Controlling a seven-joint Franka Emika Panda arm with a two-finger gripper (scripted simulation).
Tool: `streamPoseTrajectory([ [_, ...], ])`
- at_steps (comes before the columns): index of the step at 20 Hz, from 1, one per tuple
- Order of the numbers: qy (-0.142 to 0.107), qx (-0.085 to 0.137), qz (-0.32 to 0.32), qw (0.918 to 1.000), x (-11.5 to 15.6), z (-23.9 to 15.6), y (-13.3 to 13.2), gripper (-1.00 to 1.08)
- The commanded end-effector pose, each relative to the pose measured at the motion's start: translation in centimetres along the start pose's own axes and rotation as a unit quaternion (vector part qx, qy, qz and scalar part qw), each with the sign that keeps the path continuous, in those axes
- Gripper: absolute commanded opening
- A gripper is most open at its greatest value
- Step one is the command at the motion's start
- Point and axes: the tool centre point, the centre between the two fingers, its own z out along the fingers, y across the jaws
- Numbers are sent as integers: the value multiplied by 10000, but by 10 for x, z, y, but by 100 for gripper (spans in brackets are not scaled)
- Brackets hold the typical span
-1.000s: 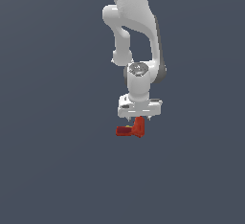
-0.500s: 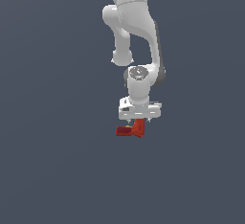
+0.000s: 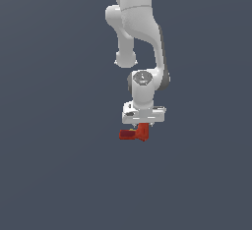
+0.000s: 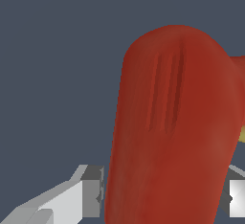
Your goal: Pick up the object and move it to a goal position.
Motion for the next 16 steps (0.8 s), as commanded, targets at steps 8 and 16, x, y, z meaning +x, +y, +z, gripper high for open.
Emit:
streamPoseTrajectory([
  [8,2,0,-2,10000,-1,-1,-1,-100],
  [16,3,1,0,10000,-14,-15,-35,-100],
])
